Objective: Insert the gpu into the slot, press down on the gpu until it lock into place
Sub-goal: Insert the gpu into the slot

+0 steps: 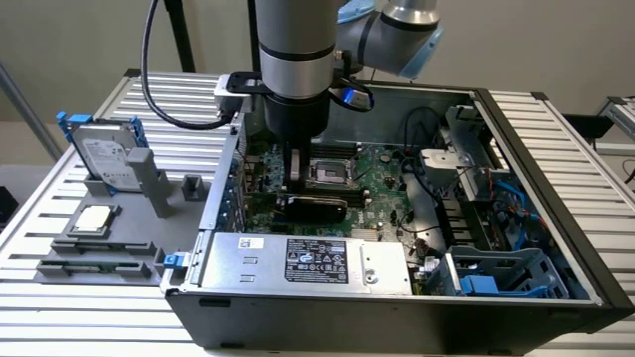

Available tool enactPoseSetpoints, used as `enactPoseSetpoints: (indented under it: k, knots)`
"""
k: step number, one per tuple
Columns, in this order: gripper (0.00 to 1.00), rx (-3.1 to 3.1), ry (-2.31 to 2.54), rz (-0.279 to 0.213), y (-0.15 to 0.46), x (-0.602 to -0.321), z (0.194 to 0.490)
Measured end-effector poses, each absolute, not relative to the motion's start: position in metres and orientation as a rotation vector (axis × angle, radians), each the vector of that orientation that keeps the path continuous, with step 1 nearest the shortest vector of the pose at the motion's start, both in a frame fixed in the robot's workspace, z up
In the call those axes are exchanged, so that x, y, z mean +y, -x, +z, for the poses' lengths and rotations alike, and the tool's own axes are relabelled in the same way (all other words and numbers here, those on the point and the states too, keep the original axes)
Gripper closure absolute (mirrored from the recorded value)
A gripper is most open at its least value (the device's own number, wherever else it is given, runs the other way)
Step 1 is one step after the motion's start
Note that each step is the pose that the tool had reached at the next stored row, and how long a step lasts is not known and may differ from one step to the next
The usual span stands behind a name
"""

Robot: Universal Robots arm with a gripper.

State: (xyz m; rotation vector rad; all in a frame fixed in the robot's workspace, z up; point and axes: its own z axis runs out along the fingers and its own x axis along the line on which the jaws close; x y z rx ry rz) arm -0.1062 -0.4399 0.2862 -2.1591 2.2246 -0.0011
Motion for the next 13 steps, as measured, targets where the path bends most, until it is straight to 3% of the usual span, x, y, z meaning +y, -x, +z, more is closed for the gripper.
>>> enactPoseSetpoints:
  k: [13]
  knots:
    - [0.89, 2.221, 2.158, 0.001, 0.1081, -0.4398, 0.2916]
